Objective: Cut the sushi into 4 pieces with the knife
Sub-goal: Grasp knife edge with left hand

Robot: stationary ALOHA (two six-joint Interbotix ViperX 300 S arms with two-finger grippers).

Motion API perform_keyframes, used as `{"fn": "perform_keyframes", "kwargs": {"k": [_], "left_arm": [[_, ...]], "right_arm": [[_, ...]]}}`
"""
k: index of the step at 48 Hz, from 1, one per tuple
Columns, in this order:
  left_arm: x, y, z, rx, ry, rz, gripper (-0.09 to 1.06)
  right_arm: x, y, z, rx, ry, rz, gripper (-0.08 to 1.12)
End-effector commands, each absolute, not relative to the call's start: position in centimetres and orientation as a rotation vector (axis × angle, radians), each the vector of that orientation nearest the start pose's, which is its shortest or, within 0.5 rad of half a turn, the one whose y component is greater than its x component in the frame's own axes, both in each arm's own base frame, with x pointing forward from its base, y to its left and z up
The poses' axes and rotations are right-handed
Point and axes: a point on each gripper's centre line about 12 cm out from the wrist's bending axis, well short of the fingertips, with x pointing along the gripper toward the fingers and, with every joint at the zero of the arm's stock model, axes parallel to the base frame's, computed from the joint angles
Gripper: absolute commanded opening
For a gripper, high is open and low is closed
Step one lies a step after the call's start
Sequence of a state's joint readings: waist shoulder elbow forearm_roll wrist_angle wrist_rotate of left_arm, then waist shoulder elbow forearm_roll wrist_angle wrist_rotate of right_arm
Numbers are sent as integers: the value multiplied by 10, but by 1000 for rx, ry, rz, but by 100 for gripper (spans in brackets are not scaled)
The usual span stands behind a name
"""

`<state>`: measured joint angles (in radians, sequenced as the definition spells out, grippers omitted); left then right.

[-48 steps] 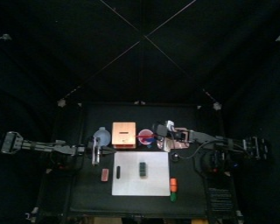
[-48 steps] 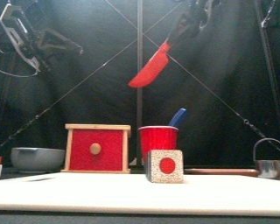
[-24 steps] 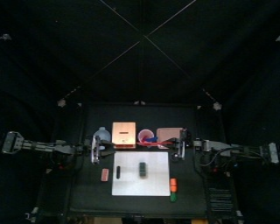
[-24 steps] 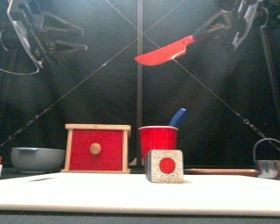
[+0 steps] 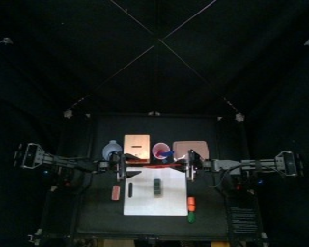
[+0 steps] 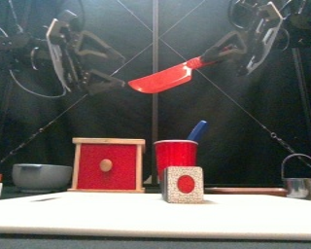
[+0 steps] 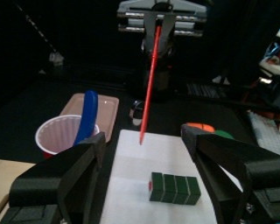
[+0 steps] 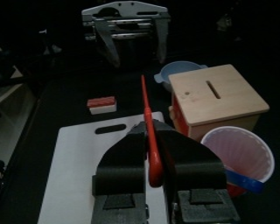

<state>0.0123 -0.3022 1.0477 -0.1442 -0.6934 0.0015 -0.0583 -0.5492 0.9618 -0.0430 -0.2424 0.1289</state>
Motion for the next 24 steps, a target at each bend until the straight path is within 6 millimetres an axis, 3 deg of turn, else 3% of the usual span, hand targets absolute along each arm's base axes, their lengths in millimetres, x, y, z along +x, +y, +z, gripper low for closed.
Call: {"fn": "perform_keyframes", "kwargs": {"k": [1, 12, 24], "left_arm": [[329, 15, 220, -96, 55, 105, 100], [355, 14, 201, -71, 105, 90, 99], [355, 14, 206, -57, 87, 79, 96]], "right_arm": [[291, -14, 286, 84, 127, -45, 12], [293, -11, 287, 82, 125, -36, 12], [292, -10, 285, 83, 131, -31, 12]]}}
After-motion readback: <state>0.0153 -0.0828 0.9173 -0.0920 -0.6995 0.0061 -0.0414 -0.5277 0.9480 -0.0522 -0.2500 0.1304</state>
